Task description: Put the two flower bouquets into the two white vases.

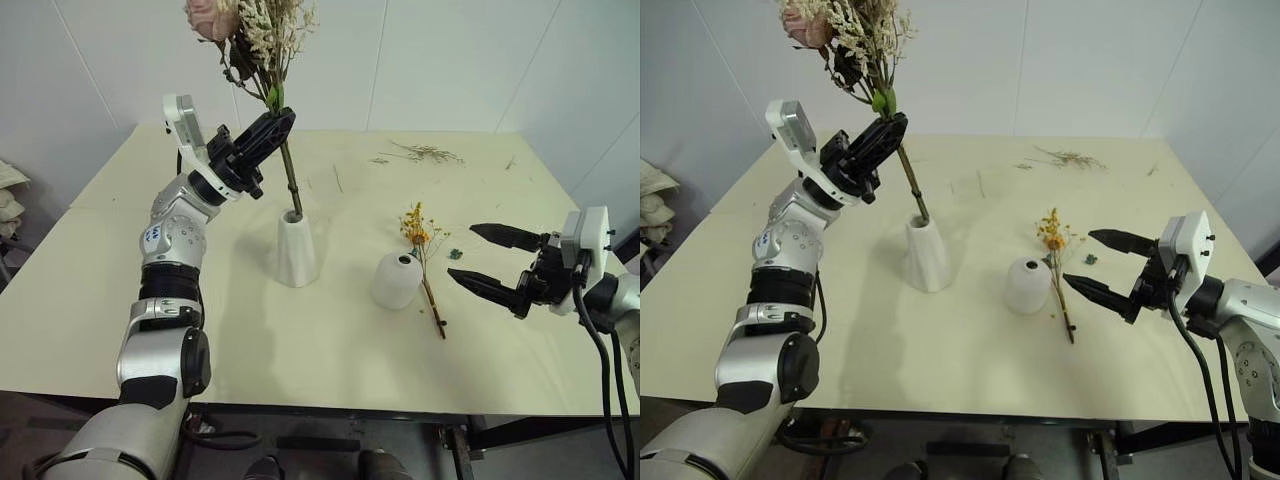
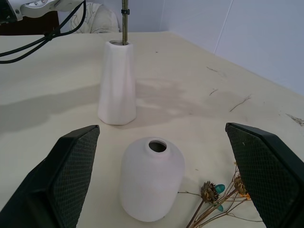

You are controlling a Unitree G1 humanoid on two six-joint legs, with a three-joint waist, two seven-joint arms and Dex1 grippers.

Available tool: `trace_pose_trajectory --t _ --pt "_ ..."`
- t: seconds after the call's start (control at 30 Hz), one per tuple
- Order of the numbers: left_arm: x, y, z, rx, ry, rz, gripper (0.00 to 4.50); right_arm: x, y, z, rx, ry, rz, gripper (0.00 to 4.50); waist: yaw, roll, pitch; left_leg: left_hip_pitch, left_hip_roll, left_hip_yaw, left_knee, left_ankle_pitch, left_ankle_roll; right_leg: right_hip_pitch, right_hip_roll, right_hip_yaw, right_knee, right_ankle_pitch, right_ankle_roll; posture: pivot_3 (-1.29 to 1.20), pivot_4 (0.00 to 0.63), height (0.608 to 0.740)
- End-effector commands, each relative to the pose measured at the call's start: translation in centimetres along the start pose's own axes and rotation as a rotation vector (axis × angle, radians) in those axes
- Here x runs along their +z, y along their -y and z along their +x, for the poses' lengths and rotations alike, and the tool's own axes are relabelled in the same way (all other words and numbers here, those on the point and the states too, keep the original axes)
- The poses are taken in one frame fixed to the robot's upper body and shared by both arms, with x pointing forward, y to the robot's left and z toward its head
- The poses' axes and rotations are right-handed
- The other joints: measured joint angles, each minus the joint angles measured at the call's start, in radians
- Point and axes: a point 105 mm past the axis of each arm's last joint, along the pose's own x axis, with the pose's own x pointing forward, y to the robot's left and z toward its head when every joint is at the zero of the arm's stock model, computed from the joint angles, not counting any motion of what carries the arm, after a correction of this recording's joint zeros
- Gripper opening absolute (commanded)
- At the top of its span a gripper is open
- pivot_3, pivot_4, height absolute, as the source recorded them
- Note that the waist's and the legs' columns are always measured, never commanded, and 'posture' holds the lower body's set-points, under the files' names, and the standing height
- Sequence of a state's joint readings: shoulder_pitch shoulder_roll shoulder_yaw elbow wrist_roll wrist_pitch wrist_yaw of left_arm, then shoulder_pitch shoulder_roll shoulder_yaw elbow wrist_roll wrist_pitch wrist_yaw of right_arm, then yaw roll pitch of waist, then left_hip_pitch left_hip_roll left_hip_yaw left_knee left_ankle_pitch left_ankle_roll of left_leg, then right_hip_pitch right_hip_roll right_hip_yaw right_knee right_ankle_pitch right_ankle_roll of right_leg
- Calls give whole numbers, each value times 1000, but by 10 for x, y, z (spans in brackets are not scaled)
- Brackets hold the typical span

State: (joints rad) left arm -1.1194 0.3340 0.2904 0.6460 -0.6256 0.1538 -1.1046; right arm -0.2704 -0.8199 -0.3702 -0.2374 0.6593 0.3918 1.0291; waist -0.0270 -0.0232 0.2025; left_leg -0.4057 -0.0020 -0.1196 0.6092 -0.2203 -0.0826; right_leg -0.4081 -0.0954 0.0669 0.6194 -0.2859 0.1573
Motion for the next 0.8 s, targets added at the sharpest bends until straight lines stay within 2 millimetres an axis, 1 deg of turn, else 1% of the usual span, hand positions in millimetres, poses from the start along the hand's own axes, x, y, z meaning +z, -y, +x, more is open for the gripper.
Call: trace_pose_trajectory --t 0.03,0.1,0.2,0.47,0.53,0.7,0.73,0.8 --pt "5 2 2 -8 -26 33 160 18 1 -3 -7 33 -61 4500 1 0 0 0 0 0 0 0 0 0 0 0 0 0 0 0 150 740" --pt "-3 1 -2 5 -74 47 160 18 0 -2 -7 35 -63 4500 1 0 0 0 0 0 0 0 0 0 0 0 0 0 0 0 150 740" --pt "-4 0 -3 17 -66 41 160 19 -1 -3 -11 38 -61 4500 -1 0 0 0 0 0 0 0 0 0 0 0 0 0 0 0 150 740" --pt "-25 4 -17 17 -116 10 160 19 -3 -3 -13 34 -58 4500 0 0 0 0 0 0 0 0 0 0 0 0 0 0 0 0 150 740" --pt "-32 4 -20 30 -132 0 893 19 -3 -2 -13 36 -60 4500 1 0 0 0 0 0 0 0 0 0 0 0 0 0 0 0 150 740" --pt "-43 4 -25 37 -148 -12 2347 20 -2 -1 -13 36 -62 4500 1 0 0 0 0 0 0 0 0 0 0 0 0 0 0 0 150 740" --pt "-44 4 -25 37 -149 -16 2727 20 -2 -1 -13 36 -62 4500 1 0 0 0 0 0 0 0 0 0 0 0 0 0 0 0 150 740" --pt "-48 7 -30 24 -169 -36 3308 21 -2 -1 -11 36 -65 4500 0 0 0 0 0 0 0 0 0 0 0 0 0 0 0 0 150 740"
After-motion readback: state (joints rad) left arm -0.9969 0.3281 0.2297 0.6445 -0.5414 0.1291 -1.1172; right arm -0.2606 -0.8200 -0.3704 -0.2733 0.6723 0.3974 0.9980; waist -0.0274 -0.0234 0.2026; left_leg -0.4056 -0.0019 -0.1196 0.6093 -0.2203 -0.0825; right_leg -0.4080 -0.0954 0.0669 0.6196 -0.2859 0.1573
